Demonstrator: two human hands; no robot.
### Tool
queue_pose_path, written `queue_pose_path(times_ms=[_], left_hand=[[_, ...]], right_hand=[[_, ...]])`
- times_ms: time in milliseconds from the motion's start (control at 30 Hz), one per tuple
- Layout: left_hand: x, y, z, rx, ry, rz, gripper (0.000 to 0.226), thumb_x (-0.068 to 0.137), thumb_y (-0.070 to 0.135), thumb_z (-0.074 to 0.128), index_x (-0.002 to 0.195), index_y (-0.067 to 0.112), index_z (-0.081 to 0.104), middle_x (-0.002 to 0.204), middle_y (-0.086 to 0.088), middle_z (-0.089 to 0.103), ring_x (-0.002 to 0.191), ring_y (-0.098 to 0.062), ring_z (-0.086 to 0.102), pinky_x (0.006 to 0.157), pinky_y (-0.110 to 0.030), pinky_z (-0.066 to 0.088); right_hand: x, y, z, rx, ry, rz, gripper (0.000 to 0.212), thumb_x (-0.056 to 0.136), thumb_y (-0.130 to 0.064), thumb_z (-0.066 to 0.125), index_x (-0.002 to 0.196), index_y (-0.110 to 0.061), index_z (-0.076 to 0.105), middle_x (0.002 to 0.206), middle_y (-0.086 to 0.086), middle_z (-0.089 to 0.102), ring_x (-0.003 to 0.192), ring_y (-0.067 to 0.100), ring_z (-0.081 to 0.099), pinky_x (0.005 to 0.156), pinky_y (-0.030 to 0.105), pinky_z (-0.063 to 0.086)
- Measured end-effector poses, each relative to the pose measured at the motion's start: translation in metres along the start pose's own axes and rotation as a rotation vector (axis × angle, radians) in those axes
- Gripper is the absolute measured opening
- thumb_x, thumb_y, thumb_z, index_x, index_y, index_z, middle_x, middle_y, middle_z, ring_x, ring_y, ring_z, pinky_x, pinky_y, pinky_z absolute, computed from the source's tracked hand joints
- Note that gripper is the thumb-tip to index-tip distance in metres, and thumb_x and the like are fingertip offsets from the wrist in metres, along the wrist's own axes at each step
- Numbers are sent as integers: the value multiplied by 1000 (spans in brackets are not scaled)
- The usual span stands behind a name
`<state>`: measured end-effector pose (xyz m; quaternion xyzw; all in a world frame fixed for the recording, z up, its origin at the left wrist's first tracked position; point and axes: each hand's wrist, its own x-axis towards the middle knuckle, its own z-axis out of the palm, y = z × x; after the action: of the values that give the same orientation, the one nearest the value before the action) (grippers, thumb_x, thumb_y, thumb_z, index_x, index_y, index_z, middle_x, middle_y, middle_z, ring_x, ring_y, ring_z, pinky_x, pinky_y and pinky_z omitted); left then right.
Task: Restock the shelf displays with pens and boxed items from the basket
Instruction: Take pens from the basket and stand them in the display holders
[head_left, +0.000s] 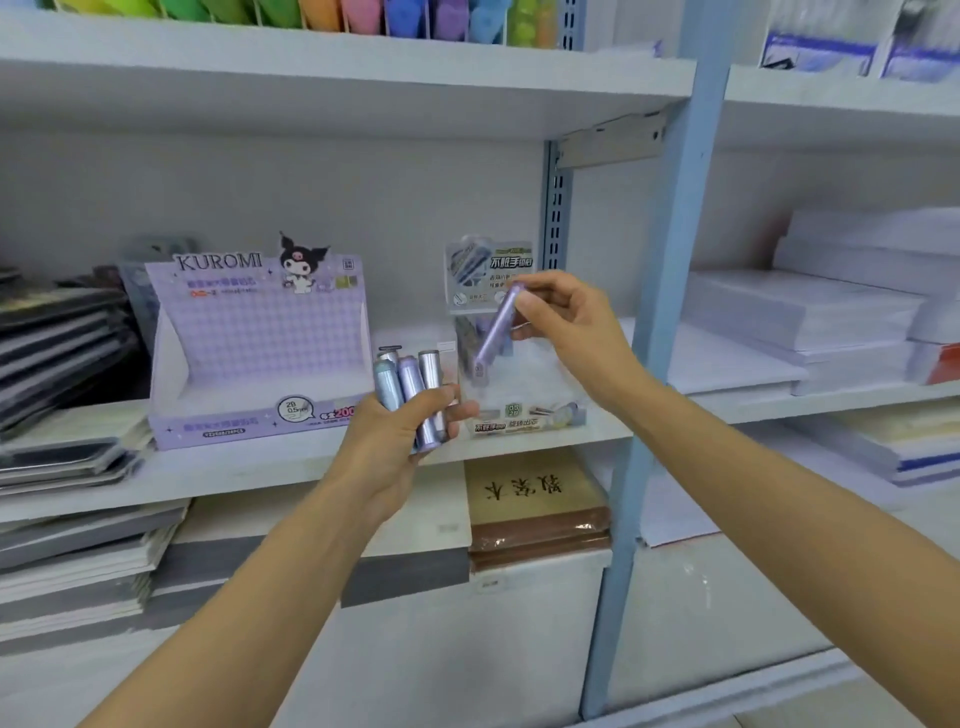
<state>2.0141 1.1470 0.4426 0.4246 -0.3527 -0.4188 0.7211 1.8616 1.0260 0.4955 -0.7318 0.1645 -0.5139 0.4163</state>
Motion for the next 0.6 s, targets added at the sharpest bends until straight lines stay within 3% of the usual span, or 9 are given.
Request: queue_pose_path(times_ms=[133, 233, 400, 600], left_hand=[[20, 6, -5, -6, -2, -24, 14, 85, 3, 67, 98, -3, 64, 83, -14, 74, 82, -25, 74, 66, -24, 59], [30, 6, -7, 19, -23, -23, 20, 84, 6, 67, 100, -5, 65, 90, -18, 74, 84, -26, 73, 68, -25, 59], [44, 8, -9, 71, -36, 8, 39, 67, 22, 74, 99, 0, 67, 90, -17, 75, 84, -28, 72, 76, -33, 61], [54, 4, -11, 136, -43, 27, 49, 60, 32, 78, 99, 3, 68, 91, -16, 75, 85, -29, 72, 85, -39, 59]], right_hand=[[39, 28, -6, -205, 68, 72, 17, 94, -5, 58, 110, -2, 63, 105, 24, 65, 90, 29, 67, 80, 32, 58], [56, 48, -5, -349, 63, 76, 17, 93, -6, 60, 109, -3, 64, 100, 16, 66, 92, 30, 66, 82, 36, 58], [70, 65, 3, -466, 10, 56, 17, 91, -8, 63, 108, -5, 65, 97, 10, 66, 92, 28, 65, 86, 39, 56], [74, 72, 0, -654, -142, -21, 14, 91, -12, 64, 105, -9, 67, 96, 3, 67, 86, 14, 61, 72, 10, 45]])
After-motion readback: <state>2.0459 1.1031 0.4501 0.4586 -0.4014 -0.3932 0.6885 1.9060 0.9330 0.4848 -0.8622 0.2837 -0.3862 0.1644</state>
